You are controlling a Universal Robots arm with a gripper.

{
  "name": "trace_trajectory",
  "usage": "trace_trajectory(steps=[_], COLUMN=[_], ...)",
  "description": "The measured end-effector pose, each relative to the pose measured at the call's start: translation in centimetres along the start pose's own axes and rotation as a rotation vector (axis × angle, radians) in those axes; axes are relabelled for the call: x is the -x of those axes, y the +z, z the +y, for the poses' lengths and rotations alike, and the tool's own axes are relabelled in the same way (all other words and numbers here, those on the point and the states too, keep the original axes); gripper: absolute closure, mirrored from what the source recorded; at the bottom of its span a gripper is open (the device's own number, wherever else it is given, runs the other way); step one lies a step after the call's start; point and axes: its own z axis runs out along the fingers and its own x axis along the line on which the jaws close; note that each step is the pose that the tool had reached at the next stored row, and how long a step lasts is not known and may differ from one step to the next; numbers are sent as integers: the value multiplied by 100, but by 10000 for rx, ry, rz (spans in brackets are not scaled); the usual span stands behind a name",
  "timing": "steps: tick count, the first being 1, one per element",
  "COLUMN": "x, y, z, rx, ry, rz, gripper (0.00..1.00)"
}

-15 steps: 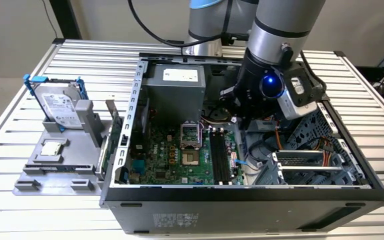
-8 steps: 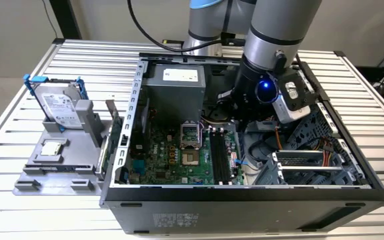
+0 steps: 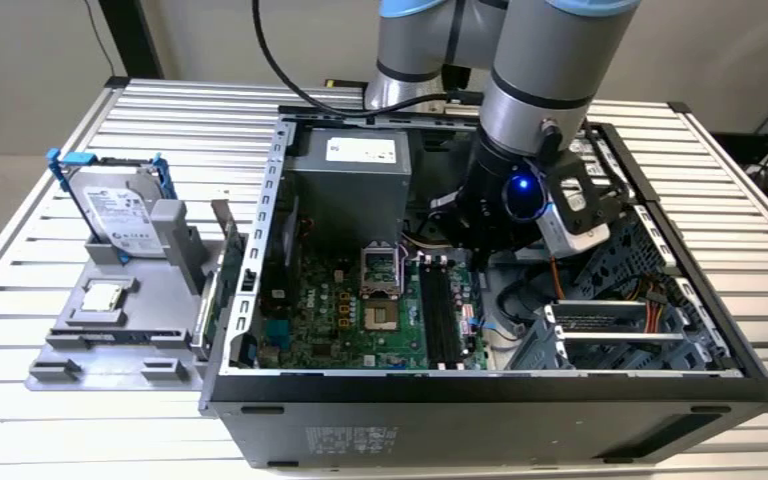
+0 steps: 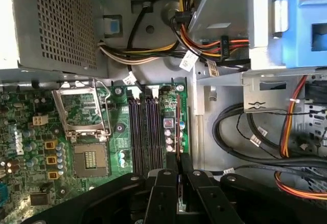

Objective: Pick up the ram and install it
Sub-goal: 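Insert the ram into the slot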

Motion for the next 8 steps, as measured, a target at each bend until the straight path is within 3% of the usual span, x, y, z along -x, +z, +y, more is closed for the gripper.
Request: trace_trajectory(steps=[8], x=[-48], y=[31], z=[-35], rx=[6], ry=[-343], rz=[1], gripper=[100])
